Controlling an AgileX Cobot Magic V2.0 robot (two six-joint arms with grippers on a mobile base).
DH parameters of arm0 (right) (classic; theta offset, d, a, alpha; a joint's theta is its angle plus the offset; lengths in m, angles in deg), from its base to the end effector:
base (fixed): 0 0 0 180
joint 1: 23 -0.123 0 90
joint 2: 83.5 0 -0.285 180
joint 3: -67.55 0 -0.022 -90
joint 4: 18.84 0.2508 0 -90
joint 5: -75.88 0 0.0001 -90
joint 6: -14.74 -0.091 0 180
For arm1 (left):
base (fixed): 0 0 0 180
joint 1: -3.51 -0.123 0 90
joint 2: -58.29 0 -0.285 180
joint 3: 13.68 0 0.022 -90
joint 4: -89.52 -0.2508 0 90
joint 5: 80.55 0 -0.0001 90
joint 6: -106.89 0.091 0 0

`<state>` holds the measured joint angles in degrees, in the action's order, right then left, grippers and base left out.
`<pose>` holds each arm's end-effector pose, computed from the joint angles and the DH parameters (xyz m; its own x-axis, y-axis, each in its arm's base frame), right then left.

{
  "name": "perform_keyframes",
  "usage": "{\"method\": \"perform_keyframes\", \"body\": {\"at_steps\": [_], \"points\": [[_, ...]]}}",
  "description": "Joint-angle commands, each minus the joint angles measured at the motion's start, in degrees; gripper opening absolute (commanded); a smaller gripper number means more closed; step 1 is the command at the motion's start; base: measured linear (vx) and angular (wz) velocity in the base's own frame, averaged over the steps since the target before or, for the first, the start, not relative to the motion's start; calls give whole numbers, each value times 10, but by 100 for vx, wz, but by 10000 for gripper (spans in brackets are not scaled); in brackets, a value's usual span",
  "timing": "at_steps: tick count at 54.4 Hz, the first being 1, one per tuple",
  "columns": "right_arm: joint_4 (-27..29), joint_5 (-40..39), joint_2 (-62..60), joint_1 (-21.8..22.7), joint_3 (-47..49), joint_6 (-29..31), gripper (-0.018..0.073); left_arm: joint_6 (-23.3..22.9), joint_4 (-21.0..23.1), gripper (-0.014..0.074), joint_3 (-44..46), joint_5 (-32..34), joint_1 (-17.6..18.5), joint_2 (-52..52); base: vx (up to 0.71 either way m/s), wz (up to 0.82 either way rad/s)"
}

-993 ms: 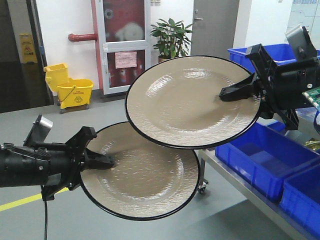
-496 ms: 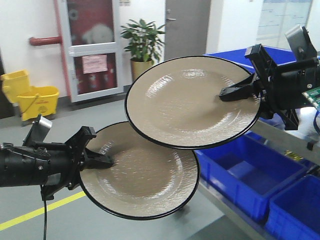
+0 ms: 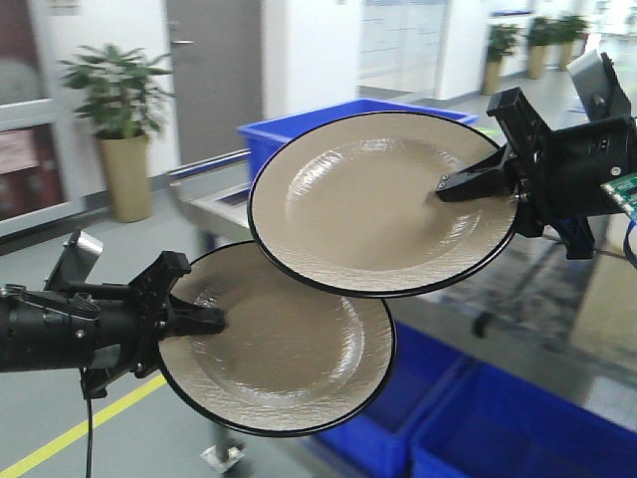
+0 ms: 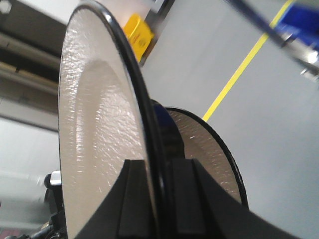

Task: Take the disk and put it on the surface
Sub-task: 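Hold both plates raised while the base drives to the steel table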

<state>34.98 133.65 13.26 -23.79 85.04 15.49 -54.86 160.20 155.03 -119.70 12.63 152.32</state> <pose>0.3310 0.0667 0.4387 -0.7762 0.4121 -0.4772 -0.1686 0.5936 0.7869 0.3179 -0.1060 0.3253 -0.8054 -0.4697 -0.3616 0.0616 0.5405 -0.8391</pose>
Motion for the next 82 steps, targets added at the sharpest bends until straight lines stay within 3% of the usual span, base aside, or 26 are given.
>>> {"method": "perform_keyframes", "body": {"at_steps": [1, 48, 82], "points": [[60, -42, -28, 2, 26, 0, -8, -8, 56, -1, 21, 4, 2, -27, 39, -73], [60, -42, -28, 2, 26, 0, -8, -8, 56, -1, 21, 6, 2, -27, 31, -67], [60, -42, -28, 2, 26, 0, -8, -8, 56, -1, 21, 6, 2, -27, 17, -18]]}}
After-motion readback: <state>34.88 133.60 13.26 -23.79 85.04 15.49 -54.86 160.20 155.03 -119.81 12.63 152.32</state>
